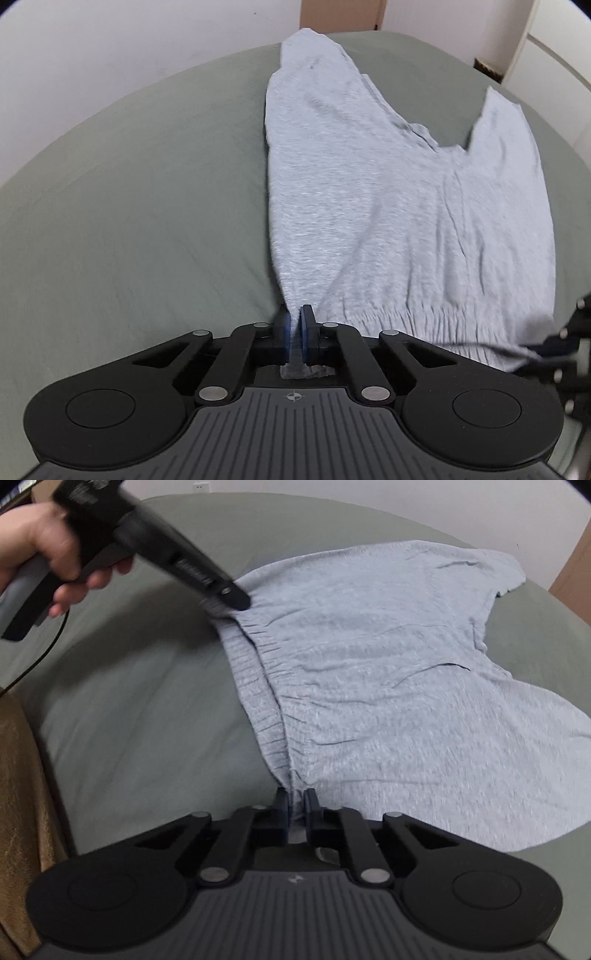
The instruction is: Fold clothes
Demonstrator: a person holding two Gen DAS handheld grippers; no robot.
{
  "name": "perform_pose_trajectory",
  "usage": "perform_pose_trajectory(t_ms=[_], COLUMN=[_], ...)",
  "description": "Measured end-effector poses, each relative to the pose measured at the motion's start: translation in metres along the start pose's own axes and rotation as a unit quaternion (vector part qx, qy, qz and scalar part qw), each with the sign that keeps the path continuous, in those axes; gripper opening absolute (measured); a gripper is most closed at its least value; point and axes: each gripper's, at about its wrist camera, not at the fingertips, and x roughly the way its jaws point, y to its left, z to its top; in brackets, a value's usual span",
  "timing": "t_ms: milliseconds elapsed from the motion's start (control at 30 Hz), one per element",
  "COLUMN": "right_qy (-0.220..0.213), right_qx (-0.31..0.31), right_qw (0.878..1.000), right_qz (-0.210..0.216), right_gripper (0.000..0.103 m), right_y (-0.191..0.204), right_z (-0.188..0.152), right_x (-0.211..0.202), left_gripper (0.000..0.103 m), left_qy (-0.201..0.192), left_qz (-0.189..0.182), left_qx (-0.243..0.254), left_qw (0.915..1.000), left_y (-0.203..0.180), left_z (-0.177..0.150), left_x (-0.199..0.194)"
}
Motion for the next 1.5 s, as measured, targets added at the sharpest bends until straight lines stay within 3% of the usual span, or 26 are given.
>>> perform_pose_trajectory(t_ms=[300,400,433,500,533,567,600,733,900,967,1100,1133,1200,1267,1300,1500], right_qy=[0.004,0.006,0.007,0.007,0.005,-0.002,-0.013,-0.039,-0.073,-0.081,-0.087,-0.088,-0.089,-0.088,-0.088,-0.115], right_qx=[0.001,0.008,0.016,0.028,0.029,0.027,0.030,0.080,0.186,0.215,0.247,0.257,0.280,0.315,0.326,0.435], right_qw=[1.000,0.999,0.999,0.998,0.998,0.997,0.997,0.993,0.977,0.971,0.964,0.961,0.955,0.945,0.941,0.893], right_qz=[0.028,0.038,0.043,0.056,0.060,0.067,0.074,0.078,0.070,0.071,0.046,0.043,0.033,0.013,0.007,-0.021], right_gripper=[0.008,0.011,0.017,0.028,0.034,0.037,0.037,0.038,0.050,0.055,0.056,0.056,0.056,0.056,0.056,0.056], right_y=[-0.007,-0.011,-0.014,-0.021,-0.021,-0.022,-0.026,-0.060,-0.136,-0.159,-0.189,-0.196,-0.212,-0.237,-0.243,-0.307], right_z=[-0.008,-0.007,-0.007,-0.006,-0.007,-0.008,-0.008,-0.012,-0.023,-0.035,-0.056,-0.059,-0.067,-0.072,-0.074,-0.097], right_x=[0.000,0.003,0.003,0.002,-0.002,-0.010,-0.021,-0.049,-0.075,-0.084,-0.093,-0.094,-0.095,-0.091,-0.090,-0.082], left_gripper=[0.006,0.010,0.014,0.036,0.056,0.065,0.066,0.065,0.066,0.066,0.066,0.066,0.066,0.066,0.066,0.066], left_qy=[0.026,0.028,0.028,0.025,0.022,0.019,0.016,0.000,-0.003,0.009,0.035,0.031,0.008,0.000,-0.003,-0.004], left_qz=[0.022,0.030,0.033,0.055,0.071,0.088,0.102,0.100,0.138,0.164,0.207,0.200,0.143,0.108,0.095,0.012], left_qx=[0.012,0.006,0.003,0.000,0.001,0.003,0.004,-0.009,0.078,0.088,0.041,0.041,0.059,0.089,0.109,0.195], left_qw=[0.9993,0.9991,0.9991,0.9982,0.9972,0.9959,0.9947,0.9949,0.9874,0.9825,0.9769,0.9785,0.9880,0.9901,0.9895,0.9808], left_y=[-0.007,-0.005,-0.005,-0.004,-0.003,-0.003,-0.002,-0.002,-0.040,-0.040,-0.022,-0.023,-0.042,-0.067,-0.085,-0.175], left_z=[-0.017,-0.016,-0.013,-0.011,-0.011,-0.011,-0.012,-0.003,0.008,0.009,0.012,0.011,0.011,0.010,0.009,0.001], left_x=[-0.004,-0.004,-0.004,-0.006,-0.009,-0.012,-0.014,-0.037,-0.056,-0.051,-0.044,-0.046,-0.058,-0.063,-0.063,-0.051])
